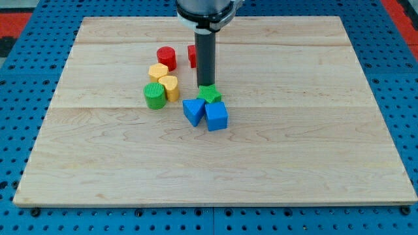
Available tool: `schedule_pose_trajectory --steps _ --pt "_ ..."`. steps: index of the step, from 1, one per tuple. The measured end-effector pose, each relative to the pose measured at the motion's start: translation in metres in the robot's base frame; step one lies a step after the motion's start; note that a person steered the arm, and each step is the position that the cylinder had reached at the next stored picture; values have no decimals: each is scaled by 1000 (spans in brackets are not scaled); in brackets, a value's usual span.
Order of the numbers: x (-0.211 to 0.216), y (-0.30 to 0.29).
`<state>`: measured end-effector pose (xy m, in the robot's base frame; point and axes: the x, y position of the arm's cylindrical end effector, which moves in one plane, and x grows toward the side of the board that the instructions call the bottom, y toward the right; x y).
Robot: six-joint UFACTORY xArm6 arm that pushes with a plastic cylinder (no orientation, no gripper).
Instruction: Move the green star into the red star
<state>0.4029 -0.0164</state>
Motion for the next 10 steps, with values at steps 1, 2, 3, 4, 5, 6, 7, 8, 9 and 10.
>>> schedule_pose_trajectory --steps 1,2,3,4,5,6,7,8,9,10 --pt "8 -7" --pt "9 29" --pt "19 85" --pt "54 120" --pt "62 65" --pt "55 19" --pt "24 -20" --pt "-15 -21" --pt "-44 -14" --pt "-56 -19"
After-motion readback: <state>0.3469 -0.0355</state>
